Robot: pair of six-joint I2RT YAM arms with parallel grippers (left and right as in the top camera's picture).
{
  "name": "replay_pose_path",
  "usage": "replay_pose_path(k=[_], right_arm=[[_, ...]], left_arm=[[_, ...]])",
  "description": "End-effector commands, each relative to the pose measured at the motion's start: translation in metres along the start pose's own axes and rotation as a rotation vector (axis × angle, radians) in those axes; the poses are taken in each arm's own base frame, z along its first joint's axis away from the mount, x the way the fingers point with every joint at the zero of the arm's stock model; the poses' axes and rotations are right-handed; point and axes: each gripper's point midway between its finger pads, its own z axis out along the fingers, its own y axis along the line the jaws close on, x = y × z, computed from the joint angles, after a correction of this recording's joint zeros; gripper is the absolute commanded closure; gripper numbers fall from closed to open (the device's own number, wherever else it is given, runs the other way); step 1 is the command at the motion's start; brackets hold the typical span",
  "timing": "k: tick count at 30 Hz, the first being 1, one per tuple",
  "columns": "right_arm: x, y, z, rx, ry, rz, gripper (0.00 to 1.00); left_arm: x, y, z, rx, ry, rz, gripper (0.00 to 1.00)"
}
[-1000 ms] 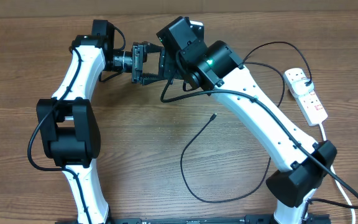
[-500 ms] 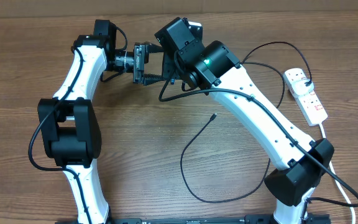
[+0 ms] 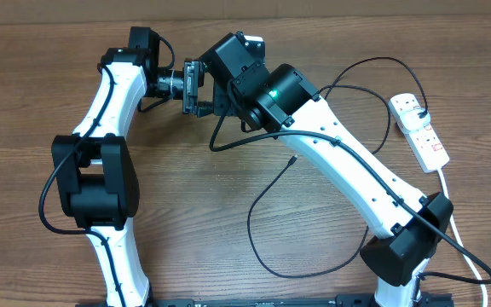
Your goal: Plug charger to phone and switch on socket
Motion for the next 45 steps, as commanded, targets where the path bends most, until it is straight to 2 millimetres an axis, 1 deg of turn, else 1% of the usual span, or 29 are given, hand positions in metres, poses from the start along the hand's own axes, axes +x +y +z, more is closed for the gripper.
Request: replay_pose_path(k=[1,9,13,24,27,34,36,45], right_arm=[[-0.0079,0.0001,-0.0038,0.005,-0.032,-0.004,0.62],[-0.014,-0.005,-0.0042,0.036,-0.065,-0.002,0.66],[-0.0158,-0.0058,-0.0043,0.042,-0.074,-0.001,0.72],[-0.014,-0.0053,-0.0009,0.043,-0.066,-0.003,0.74],[-0.0132,-0.0053,0.0012,0.046,-0.063,-0.003,0.78],[-0.0134,-0.0051,0.0017,0.046,-0.064,0.0,0.8],[-0.0133,-0.0051,0.0017,0.046,-0.063,0.0,0.84],[-0.0114,-0.0062,0.0031,0.051,-0.056,-0.002,0.87]], left_arm=[[0.0124,-0.0117,0.0007,0.027,0.05,0.011,0.34],[0.0123,-0.0116,0.0007,0.027,0.051,0.01,0.34],[0.0125,-0.0117,0.0007,0.027,0.051,0.011,0.34],[0.0125,-0.0117,0.0007,0.027,0.051,0.003,0.34],[0.0123,-0.0116,0.0007,0.027,0.051,0.003,0.34],[0.0125,-0.0117,0.0007,0.027,0.051,0.003,0.34],[0.0125,-0.0117,0.0007,0.027,0.051,0.003,0.33],[0.0124,-0.0117,0.0007,0.027,0.051,0.003,0.33]])
